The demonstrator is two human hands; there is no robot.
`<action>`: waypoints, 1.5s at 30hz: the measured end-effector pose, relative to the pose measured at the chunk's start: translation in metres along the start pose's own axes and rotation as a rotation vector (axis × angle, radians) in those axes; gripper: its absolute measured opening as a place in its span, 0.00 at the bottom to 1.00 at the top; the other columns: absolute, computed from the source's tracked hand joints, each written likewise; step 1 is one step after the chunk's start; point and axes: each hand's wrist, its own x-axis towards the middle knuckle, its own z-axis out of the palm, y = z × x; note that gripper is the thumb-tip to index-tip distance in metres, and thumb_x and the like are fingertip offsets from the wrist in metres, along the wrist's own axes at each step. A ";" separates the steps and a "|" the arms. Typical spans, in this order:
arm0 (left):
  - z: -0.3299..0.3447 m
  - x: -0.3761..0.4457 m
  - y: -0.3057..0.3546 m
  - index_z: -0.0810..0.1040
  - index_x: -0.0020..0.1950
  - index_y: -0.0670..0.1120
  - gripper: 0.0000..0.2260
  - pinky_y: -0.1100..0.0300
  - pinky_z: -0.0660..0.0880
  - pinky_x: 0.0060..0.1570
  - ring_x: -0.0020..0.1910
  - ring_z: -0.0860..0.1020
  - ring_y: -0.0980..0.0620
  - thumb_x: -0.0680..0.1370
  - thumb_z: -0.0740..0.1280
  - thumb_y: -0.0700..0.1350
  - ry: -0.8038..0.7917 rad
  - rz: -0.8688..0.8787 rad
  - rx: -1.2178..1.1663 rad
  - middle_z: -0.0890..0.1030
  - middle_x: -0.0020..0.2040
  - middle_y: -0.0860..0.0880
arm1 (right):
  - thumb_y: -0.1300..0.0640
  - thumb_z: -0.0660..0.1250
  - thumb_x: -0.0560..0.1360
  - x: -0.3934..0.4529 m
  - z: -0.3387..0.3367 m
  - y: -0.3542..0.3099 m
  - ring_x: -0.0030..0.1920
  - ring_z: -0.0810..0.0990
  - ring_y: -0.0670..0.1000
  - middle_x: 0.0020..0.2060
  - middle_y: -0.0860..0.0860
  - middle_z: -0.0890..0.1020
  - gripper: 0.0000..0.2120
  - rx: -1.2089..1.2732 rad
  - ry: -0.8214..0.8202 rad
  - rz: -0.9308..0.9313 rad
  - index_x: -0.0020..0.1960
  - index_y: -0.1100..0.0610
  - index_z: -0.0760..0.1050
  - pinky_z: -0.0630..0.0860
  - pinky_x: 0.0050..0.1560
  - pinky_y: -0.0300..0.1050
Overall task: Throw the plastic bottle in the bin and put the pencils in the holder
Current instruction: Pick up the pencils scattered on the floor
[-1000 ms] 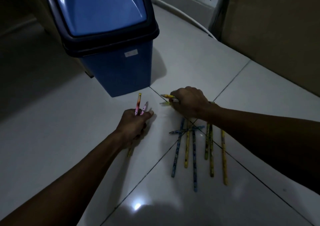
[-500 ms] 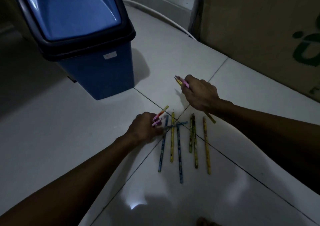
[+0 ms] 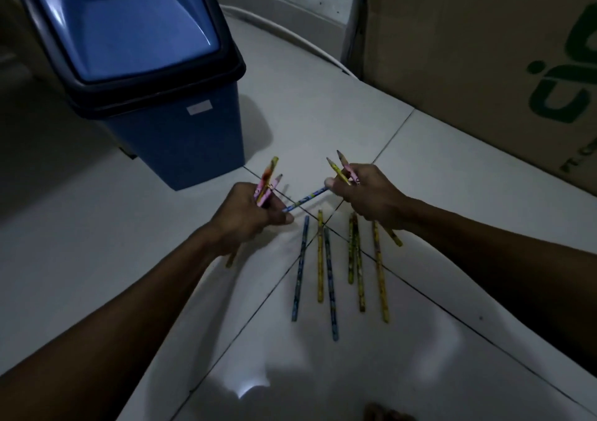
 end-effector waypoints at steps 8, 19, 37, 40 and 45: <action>-0.018 -0.007 0.013 0.81 0.41 0.36 0.03 0.65 0.60 0.19 0.20 0.64 0.54 0.70 0.73 0.36 0.013 -0.039 -0.123 0.70 0.23 0.49 | 0.53 0.78 0.67 -0.006 0.021 0.006 0.30 0.71 0.46 0.30 0.49 0.75 0.18 -0.110 0.037 -0.218 0.51 0.60 0.77 0.68 0.31 0.38; -0.008 0.004 0.014 0.76 0.48 0.45 0.03 0.67 0.56 0.21 0.22 0.63 0.55 0.77 0.64 0.42 0.088 -0.080 -0.494 0.84 0.36 0.45 | 0.55 0.73 0.72 -0.005 0.023 0.010 0.22 0.70 0.42 0.22 0.45 0.74 0.09 0.034 0.109 0.062 0.42 0.62 0.81 0.65 0.23 0.36; -0.002 -0.010 -0.011 0.78 0.55 0.41 0.10 0.65 0.61 0.20 0.24 0.63 0.52 0.80 0.63 0.46 0.126 -0.213 -0.332 0.68 0.30 0.47 | 0.56 0.76 0.65 0.041 0.039 0.016 0.43 0.75 0.53 0.51 0.59 0.77 0.24 -0.457 0.118 0.472 0.56 0.62 0.71 0.71 0.34 0.40; 0.004 -0.011 -0.014 0.75 0.47 0.43 0.06 0.66 0.62 0.18 0.22 0.64 0.53 0.78 0.67 0.45 0.043 -0.206 -0.252 0.68 0.29 0.46 | 0.58 0.72 0.67 0.044 0.023 0.005 0.23 0.77 0.48 0.37 0.58 0.83 0.14 -0.271 0.161 0.455 0.48 0.65 0.75 0.66 0.19 0.33; 0.037 -0.003 -0.030 0.73 0.37 0.43 0.10 0.65 0.66 0.22 0.20 0.70 0.54 0.76 0.69 0.45 -0.079 -0.191 -0.001 0.72 0.28 0.46 | 0.56 0.63 0.70 0.031 -0.002 0.002 0.19 0.73 0.52 0.34 0.62 0.84 0.09 -0.029 0.260 0.372 0.42 0.63 0.73 0.65 0.20 0.35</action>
